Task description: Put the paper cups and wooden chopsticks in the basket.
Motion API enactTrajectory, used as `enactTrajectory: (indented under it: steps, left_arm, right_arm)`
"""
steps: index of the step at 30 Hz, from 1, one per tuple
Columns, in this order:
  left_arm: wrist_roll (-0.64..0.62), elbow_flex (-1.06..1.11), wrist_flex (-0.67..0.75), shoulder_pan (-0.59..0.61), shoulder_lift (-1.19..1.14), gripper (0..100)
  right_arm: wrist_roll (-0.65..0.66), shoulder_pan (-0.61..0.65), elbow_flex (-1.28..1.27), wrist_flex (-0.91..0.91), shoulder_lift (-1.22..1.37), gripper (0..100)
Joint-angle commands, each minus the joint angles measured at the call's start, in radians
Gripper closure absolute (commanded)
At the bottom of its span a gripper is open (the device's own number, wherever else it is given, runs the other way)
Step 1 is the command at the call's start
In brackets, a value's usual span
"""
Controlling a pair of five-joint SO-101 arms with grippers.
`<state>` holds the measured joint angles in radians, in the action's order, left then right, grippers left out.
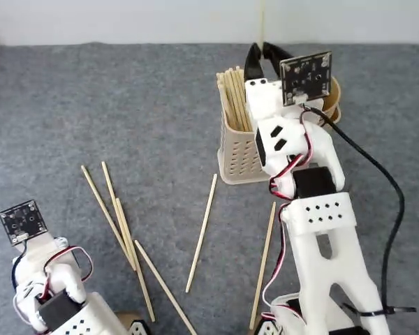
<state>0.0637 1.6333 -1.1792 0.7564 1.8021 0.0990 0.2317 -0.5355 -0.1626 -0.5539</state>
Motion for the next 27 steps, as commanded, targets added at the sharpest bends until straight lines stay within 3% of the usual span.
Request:
enactTrajectory:
  steps: [1, 5, 9, 17, 21, 27]
  left_arm:
    - [0.011, -0.001, 0.028, 0.008, 0.014, 98]
    - [0.011, -0.001, 0.028, 0.008, 0.014, 98]
    - [0.011, -0.001, 0.028, 0.008, 0.014, 98]
    - [0.011, -0.001, 0.028, 0.008, 0.014, 98]
    - [0.011, -0.001, 0.028, 0.008, 0.014, 98]
    - [0.011, -0.001, 0.028, 0.008, 0.014, 98]
  right_arm:
    - [0.008, -0.012, 0.014, 0.015, -0.038, 86.4]
    - [-0.018, -0.002, 0.12, -0.205, -0.038, 76.5]
    - [-0.132, 0.015, 0.296, -0.526, -0.033, 79.6]
    - [-0.239, 0.205, 0.477, -1.133, -0.03, 87.6]
    - [-0.293, 0.295, 0.473, -1.29, -0.024, 87.6]
    - [-0.404, 0.41, 0.344, -1.382, 0.039, 87.6]
